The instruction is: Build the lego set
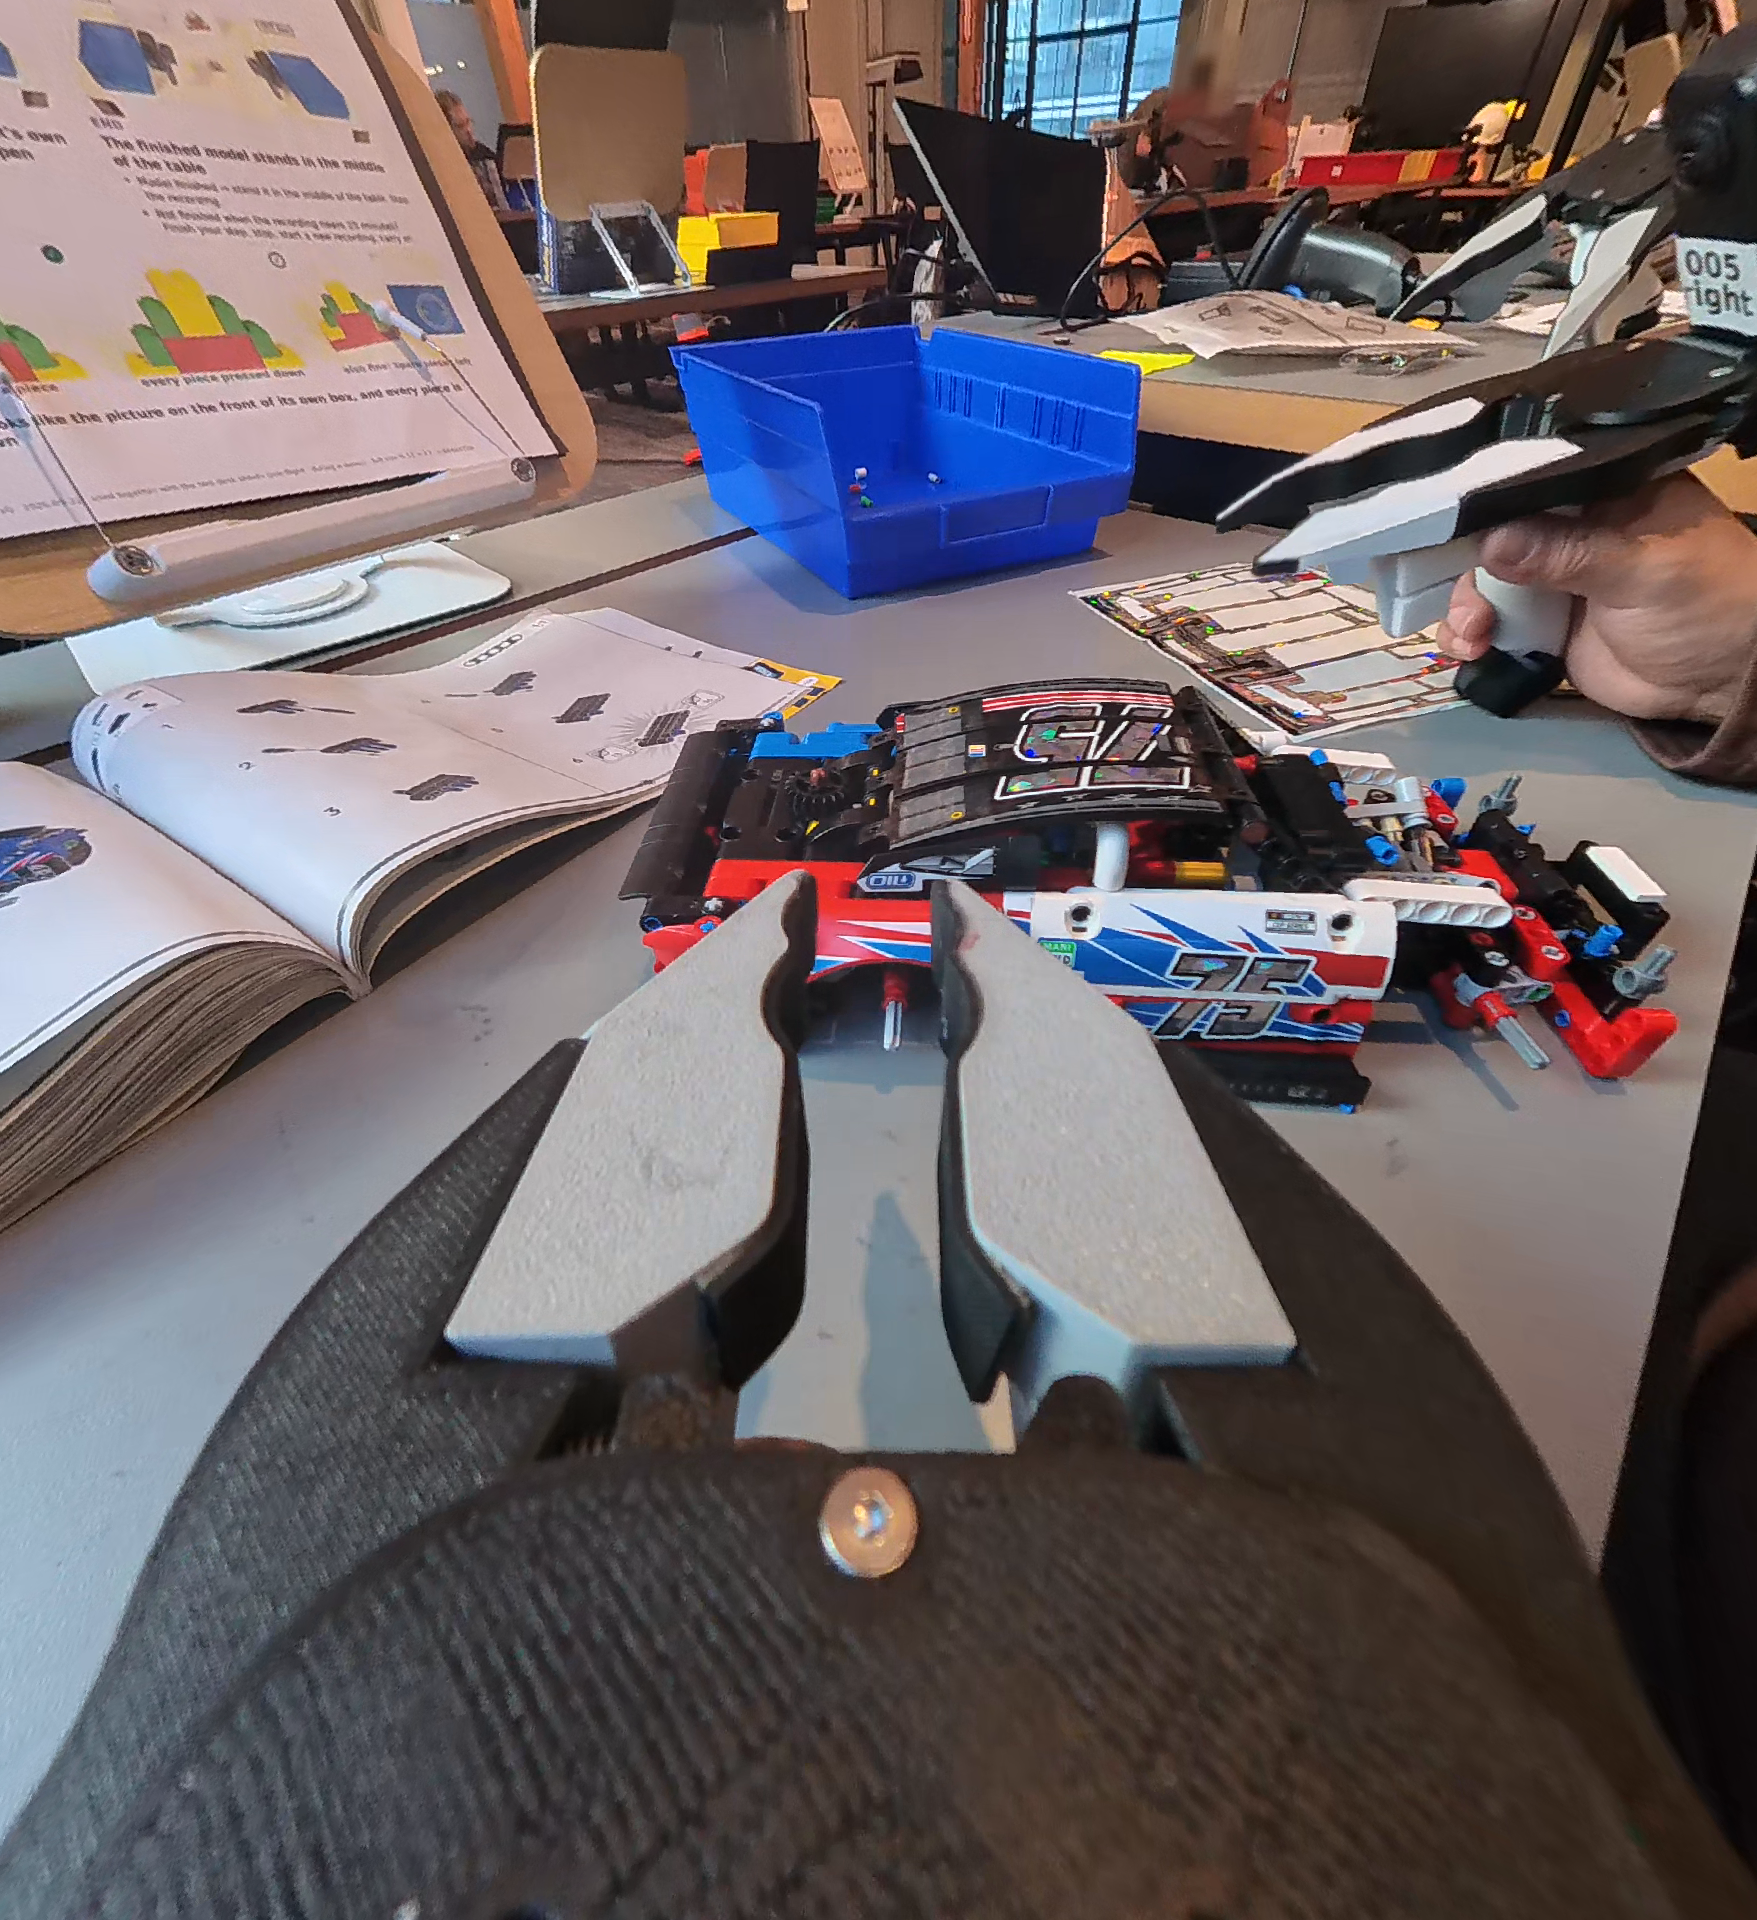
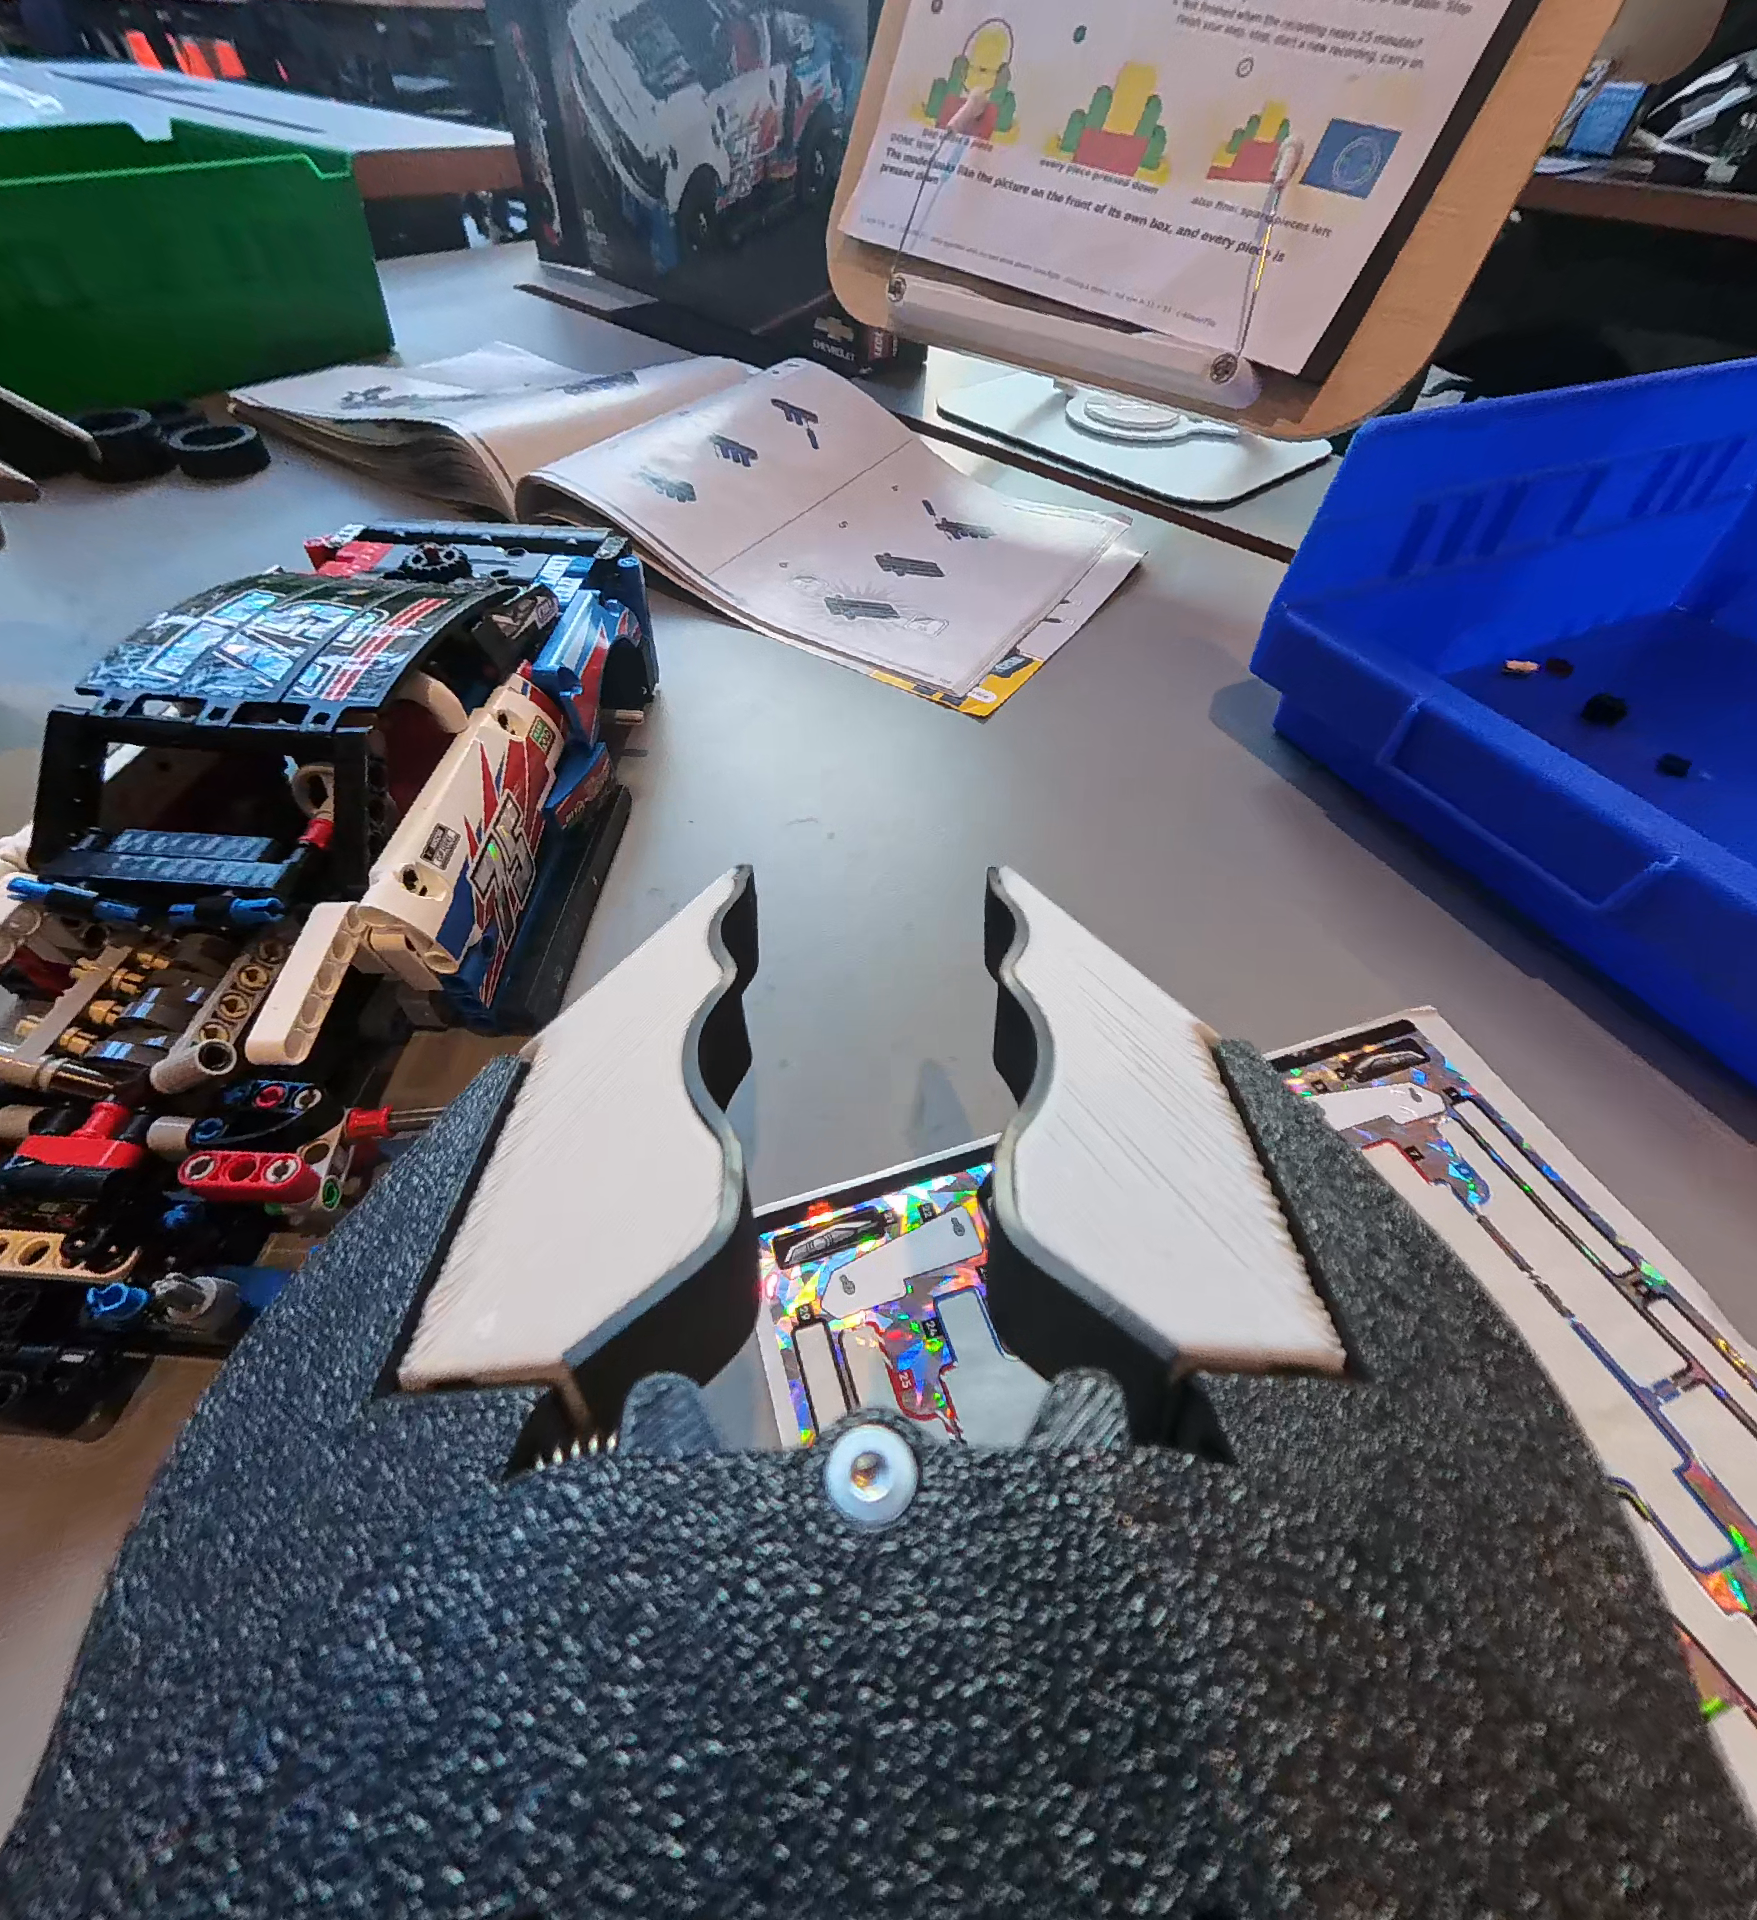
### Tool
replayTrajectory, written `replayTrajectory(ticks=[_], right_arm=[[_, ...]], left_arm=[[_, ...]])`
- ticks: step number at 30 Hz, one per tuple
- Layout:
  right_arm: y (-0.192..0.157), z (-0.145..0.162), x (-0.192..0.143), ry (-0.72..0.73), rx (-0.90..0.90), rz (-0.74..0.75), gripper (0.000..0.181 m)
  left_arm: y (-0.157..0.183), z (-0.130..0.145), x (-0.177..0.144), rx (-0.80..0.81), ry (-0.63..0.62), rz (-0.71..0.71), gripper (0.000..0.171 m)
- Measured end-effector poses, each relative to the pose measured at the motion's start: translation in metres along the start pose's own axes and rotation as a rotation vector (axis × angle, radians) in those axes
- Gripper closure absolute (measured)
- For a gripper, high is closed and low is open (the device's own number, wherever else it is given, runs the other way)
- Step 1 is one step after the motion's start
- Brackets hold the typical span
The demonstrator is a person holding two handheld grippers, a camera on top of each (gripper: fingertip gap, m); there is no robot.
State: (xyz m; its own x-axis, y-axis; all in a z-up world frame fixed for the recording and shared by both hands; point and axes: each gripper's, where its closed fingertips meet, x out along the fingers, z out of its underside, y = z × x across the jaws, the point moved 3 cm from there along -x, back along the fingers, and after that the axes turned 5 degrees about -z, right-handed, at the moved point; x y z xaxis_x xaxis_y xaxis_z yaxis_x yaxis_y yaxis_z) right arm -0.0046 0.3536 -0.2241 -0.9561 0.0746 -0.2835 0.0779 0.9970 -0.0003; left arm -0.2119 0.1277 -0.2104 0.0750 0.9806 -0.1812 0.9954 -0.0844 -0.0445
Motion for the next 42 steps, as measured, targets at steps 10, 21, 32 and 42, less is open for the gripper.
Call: replayTrajectory(ticks=[10,21,32,42], right_arm=[[0.001,-0.001,-0.001,0.007,0.011,-0.005,0.137],[0.001,0.001,0.001,-0.009,-0.005,0.015,0.137],[-0.003,0.0,0.003,-0.012,-0.021,-0.019,0.135],[0.0,0.002,0.007,-0.031,-0.018,-0.008,0.134]], left_arm=[[0.001,0.001,0.003,0.006,-0.013,-0.003,0.152],[0.055,-0.02,-0.025,0.097,0.221,0.051,0.157],[0.094,-0.024,-0.038,0.381,0.412,0.074,0.171],[0.091,-0.024,-0.034,0.338,0.387,0.101,0.171]])
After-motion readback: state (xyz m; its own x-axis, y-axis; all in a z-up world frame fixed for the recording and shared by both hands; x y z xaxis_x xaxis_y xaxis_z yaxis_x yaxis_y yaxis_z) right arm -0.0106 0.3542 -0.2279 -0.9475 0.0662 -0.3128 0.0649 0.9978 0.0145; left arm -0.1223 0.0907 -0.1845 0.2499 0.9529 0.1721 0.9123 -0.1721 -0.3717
